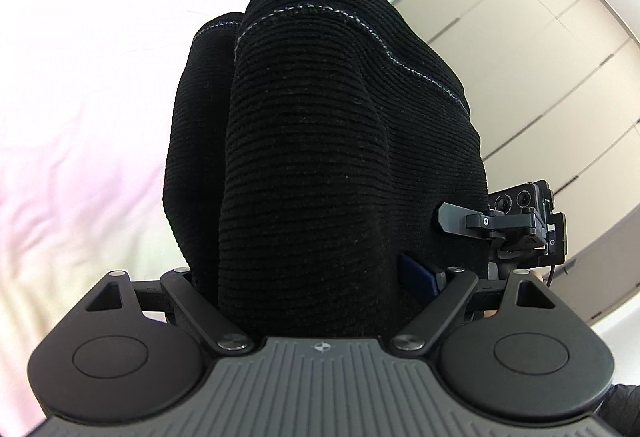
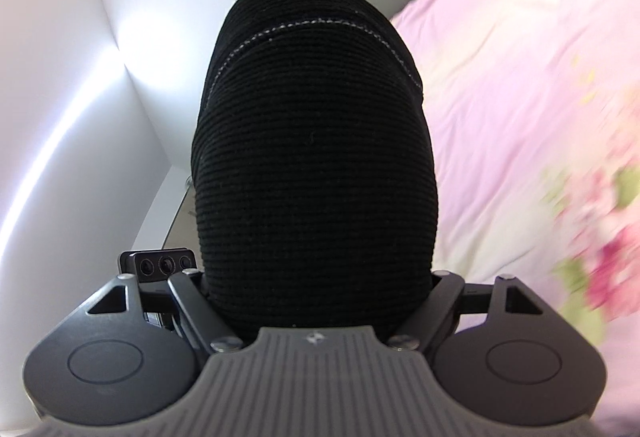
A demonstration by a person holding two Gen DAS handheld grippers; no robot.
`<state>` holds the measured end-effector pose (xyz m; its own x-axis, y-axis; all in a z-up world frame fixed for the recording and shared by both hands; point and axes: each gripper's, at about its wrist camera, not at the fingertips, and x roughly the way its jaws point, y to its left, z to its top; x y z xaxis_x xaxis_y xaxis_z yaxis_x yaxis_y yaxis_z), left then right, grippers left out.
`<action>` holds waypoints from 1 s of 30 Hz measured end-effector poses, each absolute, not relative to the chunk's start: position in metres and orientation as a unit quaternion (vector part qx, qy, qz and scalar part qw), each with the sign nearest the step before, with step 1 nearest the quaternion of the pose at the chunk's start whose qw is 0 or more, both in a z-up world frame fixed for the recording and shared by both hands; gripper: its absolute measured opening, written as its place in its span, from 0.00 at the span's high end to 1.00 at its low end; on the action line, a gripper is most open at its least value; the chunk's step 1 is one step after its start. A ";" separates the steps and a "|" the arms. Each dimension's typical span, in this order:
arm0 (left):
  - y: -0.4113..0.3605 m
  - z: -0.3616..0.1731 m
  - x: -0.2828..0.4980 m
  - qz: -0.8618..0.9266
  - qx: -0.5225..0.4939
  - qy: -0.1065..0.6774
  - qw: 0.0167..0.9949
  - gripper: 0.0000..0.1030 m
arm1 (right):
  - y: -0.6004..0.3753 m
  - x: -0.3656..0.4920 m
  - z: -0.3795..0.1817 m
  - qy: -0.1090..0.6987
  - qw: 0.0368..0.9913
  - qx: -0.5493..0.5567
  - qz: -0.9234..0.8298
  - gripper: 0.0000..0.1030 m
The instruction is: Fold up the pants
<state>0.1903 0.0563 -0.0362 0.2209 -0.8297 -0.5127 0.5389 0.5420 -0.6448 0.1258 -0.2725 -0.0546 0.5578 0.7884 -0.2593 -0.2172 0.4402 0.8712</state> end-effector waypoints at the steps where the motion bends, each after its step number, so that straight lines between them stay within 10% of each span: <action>1: 0.045 -0.035 0.194 -0.454 -0.168 0.432 0.761 0.03 | -0.284 0.124 -0.050 0.338 0.781 0.416 0.320 0.27; 15: -0.088 -0.090 0.255 -0.475 -0.189 0.474 0.717 0.03 | -0.457 0.153 -0.068 0.359 0.790 0.420 0.265 0.27; 25: -0.194 -0.176 0.324 -0.424 -0.167 0.536 0.711 0.04 | -0.519 0.217 -0.184 0.382 0.763 0.477 0.213 0.26; 30: -0.195 -0.228 0.337 -0.404 -0.142 0.555 0.713 0.06 | -0.528 0.231 -0.261 0.464 0.745 0.453 0.156 0.09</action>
